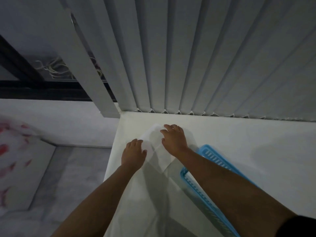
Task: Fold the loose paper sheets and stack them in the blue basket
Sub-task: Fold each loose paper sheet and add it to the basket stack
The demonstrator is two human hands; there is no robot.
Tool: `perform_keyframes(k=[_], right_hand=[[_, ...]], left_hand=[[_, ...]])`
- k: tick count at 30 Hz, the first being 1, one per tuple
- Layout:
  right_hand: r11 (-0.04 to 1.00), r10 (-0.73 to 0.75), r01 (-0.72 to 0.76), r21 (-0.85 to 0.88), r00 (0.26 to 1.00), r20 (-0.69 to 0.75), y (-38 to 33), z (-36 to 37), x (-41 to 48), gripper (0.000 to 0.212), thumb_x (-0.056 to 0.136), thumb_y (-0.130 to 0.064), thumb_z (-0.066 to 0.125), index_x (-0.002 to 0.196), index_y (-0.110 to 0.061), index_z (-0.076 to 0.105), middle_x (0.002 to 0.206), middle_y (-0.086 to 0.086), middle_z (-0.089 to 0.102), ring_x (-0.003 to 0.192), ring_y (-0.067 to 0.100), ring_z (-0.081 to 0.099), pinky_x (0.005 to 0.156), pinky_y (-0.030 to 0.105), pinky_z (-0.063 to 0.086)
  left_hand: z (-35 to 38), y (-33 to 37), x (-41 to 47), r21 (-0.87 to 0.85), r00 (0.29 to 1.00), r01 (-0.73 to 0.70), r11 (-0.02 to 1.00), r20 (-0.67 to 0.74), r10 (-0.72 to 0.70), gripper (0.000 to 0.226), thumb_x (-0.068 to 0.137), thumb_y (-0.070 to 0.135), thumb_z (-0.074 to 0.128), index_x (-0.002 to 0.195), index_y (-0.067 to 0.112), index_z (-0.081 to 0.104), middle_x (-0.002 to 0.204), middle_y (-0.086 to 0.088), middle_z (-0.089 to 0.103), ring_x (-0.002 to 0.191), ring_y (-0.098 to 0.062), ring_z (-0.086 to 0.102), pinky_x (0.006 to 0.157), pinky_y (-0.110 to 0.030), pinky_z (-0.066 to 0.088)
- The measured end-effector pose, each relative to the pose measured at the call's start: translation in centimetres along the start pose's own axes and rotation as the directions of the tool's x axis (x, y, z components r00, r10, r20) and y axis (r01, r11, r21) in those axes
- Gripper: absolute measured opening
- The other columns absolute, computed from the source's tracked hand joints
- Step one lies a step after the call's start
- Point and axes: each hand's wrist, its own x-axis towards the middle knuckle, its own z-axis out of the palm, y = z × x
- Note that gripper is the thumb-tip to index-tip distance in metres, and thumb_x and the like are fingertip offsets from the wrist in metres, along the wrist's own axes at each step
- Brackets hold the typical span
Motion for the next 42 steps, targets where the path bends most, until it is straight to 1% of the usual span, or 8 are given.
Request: perform_keyframes(k=[8, 13, 17, 20, 26, 33, 37, 42], right_hand=[[0.992, -0.112, 0.120, -0.039, 0.980, 0.166, -1.0, 1.1, 4.2, 0.047, 0.090, -0.018, 0.047, 0.138, -0.018, 0.045, 0.152, 0.004, 0.035, 0.133, 0.029, 0.035, 0.109, 0.042, 0.026], [0.991, -0.127, 0.132, -0.015, 0.975, 0.183, -0.8, 1.3, 4.9, 0.055, 0.092, -0.017, 0.045, 0.146, -0.020, 0.034, 0.155, 0.004, 0.030, 0.134, 0.030, 0.033, 0.110, 0.042, 0.026], [0.988, -0.143, 0.154, -0.032, 0.966, 0.213, -0.8, 1.2, 5.3, 0.063, 0.093, -0.014, 0.044, 0.150, -0.025, 0.022, 0.160, 0.008, 0.016, 0.139, 0.033, 0.025, 0.115, 0.046, 0.021], [0.986, -0.155, 0.166, -0.031, 0.963, 0.218, -0.9, 0.8, 5.3, 0.051, 0.091, -0.010, 0.045, 0.140, -0.022, 0.040, 0.160, 0.009, 0.015, 0.141, 0.032, 0.021, 0.117, 0.047, 0.016], [0.984, -0.177, 0.176, 0.012, 0.983, 0.057, 0.4, -1.1, 4.1, 0.026, 0.088, -0.013, 0.050, 0.104, -0.024, 0.068, 0.121, -0.002, 0.063, 0.117, 0.023, 0.047, 0.104, 0.035, 0.027], [0.981, -0.186, 0.190, -0.049, 0.980, 0.075, 3.3, -2.0, -0.1, 0.028, 0.089, -0.020, 0.050, 0.105, -0.029, 0.072, 0.110, -0.008, 0.070, 0.113, 0.019, 0.050, 0.104, 0.034, 0.026], [0.981, -0.149, 0.167, -0.101, 0.975, 0.162, 4.4, -2.0, -2.4, 0.035, 0.090, -0.016, 0.047, 0.114, -0.031, 0.068, 0.119, -0.008, 0.068, 0.120, 0.019, 0.046, 0.111, 0.037, 0.019], [0.981, -0.075, 0.122, -0.149, 0.954, 0.289, 4.6, -2.4, -4.4, 0.052, 0.086, -0.002, 0.047, 0.127, -0.031, 0.059, 0.132, -0.004, 0.059, 0.132, 0.020, 0.036, 0.119, 0.044, 0.006]], left_hand=[[1.1, 0.9, 2.0, 0.038, 0.997, 0.078, 0.996, -0.030, -0.077, 0.049, 0.093, 0.032, 0.050, 0.139, 0.019, 0.040, 0.143, -0.002, 0.044, 0.127, -0.025, 0.045, 0.103, -0.037, 0.039], [0.9, 1.2, 2.9, -0.140, 0.989, 0.140, 0.980, -0.029, -0.146, 0.050, 0.092, 0.017, 0.051, 0.140, 0.018, 0.038, 0.139, -0.006, 0.046, 0.118, -0.028, 0.053, 0.094, -0.040, 0.047], [0.7, 1.5, 3.0, -0.088, 1.000, -0.003, 0.996, -0.027, 0.000, 0.050, 0.094, 0.012, 0.042, 0.143, 0.023, 0.035, 0.135, -0.005, 0.053, 0.116, -0.026, 0.057, 0.093, -0.039, 0.050], [0.5, 1.9, 2.2, -0.025, 0.993, -0.104, 0.994, -0.059, 0.103, 0.053, 0.095, 0.015, 0.047, 0.145, 0.023, 0.031, 0.134, -0.004, 0.056, 0.115, -0.024, 0.059, 0.093, -0.037, 0.051], [1.0, 0.8, 0.3, -0.147, 0.991, -0.109, 0.983, -0.093, 0.096, 0.040, 0.093, 0.018, 0.051, 0.133, 0.024, 0.046, 0.126, 0.000, 0.061, 0.109, -0.020, 0.060, 0.090, -0.033, 0.051], [2.5, 1.3, -2.0, -0.070, 0.950, -0.303, 0.950, -0.100, 0.296, 0.022, 0.090, 0.017, 0.058, 0.109, 0.019, 0.066, 0.106, 0.000, 0.068, 0.091, -0.019, 0.063, 0.077, -0.030, 0.055], [3.2, 1.9, -3.0, -0.090, 0.946, -0.323, 0.942, -0.025, 0.322, 0.024, 0.086, 0.019, 0.060, 0.109, 0.023, 0.067, 0.110, 0.002, 0.067, 0.097, -0.022, 0.063, 0.082, -0.034, 0.055], [2.8, 2.3, -3.5, -0.125, 0.952, -0.301, 0.945, 0.020, 0.306, 0.034, 0.091, 0.044, 0.050, 0.117, 0.027, 0.063, 0.125, 0.009, 0.061, 0.111, -0.015, 0.056, 0.093, -0.024, 0.043]])
